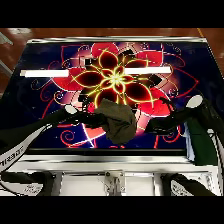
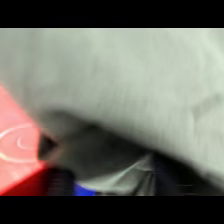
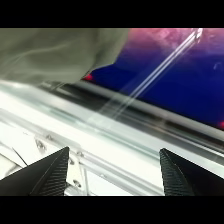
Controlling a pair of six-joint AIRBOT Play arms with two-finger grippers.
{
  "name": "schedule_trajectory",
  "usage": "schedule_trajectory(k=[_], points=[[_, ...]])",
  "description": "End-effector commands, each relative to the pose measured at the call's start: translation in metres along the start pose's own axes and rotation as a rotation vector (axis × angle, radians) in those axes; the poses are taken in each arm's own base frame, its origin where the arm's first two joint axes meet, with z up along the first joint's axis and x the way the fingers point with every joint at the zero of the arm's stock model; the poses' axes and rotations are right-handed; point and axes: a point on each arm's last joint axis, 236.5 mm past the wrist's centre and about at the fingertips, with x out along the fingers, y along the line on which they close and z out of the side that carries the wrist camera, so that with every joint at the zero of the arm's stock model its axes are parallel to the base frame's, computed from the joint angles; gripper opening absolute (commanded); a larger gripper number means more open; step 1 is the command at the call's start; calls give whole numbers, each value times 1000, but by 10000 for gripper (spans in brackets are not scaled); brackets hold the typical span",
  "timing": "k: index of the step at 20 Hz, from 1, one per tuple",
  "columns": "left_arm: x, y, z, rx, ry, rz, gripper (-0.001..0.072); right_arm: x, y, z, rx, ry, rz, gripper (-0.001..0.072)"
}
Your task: Fold the shirts.
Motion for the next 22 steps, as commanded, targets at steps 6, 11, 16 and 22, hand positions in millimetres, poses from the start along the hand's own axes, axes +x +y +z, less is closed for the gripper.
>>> schedule_trajectory(k=[6, 11, 16, 22], points=[[-9, -19, 9, 67, 4, -57, 39, 25, 40, 36, -97, -134, -17, 683], [-31, -38, 11, 133, -22, -85, 39, 43, 61, 97, -72, -357, -7, 683], [-42, -47, 4, 190, -5, -104, 39, 76, 50, 93, 37, -273, -17, 59], [-180, -95, 61, 352, -351, -150, 38, -44, 95, 92, -428, -436, -197, 59]])
